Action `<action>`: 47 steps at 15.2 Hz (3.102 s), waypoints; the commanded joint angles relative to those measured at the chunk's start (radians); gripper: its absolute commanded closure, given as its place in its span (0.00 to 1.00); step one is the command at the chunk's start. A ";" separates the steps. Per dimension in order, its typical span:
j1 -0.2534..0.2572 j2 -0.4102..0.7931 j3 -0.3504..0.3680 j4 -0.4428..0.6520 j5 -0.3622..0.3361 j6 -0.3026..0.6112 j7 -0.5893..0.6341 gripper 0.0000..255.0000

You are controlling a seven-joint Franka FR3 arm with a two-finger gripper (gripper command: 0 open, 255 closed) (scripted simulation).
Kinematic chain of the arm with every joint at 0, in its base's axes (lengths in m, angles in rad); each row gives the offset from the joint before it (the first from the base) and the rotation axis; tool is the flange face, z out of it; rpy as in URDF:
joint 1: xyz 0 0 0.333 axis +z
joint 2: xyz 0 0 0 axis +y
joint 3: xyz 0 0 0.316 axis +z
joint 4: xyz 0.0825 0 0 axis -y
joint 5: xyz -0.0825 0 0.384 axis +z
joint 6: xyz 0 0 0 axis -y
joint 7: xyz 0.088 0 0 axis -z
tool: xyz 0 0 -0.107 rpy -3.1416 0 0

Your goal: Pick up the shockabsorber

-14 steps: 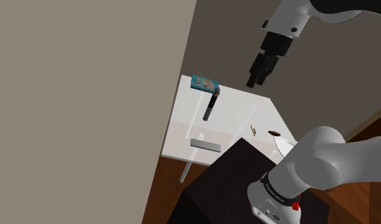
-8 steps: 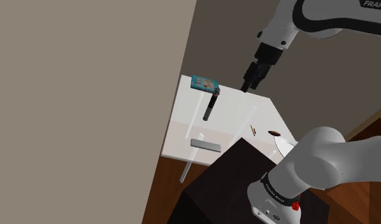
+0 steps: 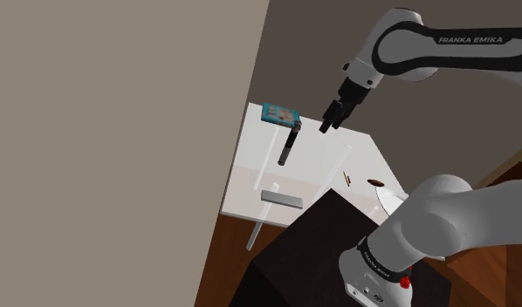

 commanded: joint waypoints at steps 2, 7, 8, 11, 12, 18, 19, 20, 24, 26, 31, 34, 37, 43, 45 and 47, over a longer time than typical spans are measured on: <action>-0.006 0.078 -0.049 -0.018 -0.008 0.129 -0.051 0.00; 0.002 0.238 -0.145 -0.011 0.013 0.328 -0.158 0.00; 0.008 0.274 -0.166 -0.004 0.025 0.366 -0.183 0.00; 0.036 0.389 -0.231 0.026 0.086 0.472 -0.274 0.00; 0.048 0.429 -0.254 0.040 0.117 0.504 -0.310 0.00; 0.117 0.698 -0.361 0.166 0.436 0.631 -0.615 0.00; 0.114 0.746 -0.363 0.195 0.506 0.638 -0.676 0.00; 0.105 0.794 -0.358 0.226 0.574 0.642 -0.735 0.00; 0.022 0.971 -0.303 0.363 0.800 0.637 -0.927 0.00; -0.028 1.051 -0.270 0.436 0.883 0.629 -0.997 0.00; -0.147 1.239 -0.196 0.634 1.025 0.605 -1.112 0.00; -0.177 1.292 -0.175 0.688 1.058 0.604 -1.139 0.00; -0.191 1.324 -0.156 0.699 1.089 0.619 -1.167 0.00; -0.207 1.361 -0.134 0.714 1.123 0.636 -1.199 1.00; -0.207 1.361 -0.134 0.715 1.123 0.636 -1.199 1.00; -0.207 1.362 -0.134 0.715 1.123 0.636 -1.199 1.00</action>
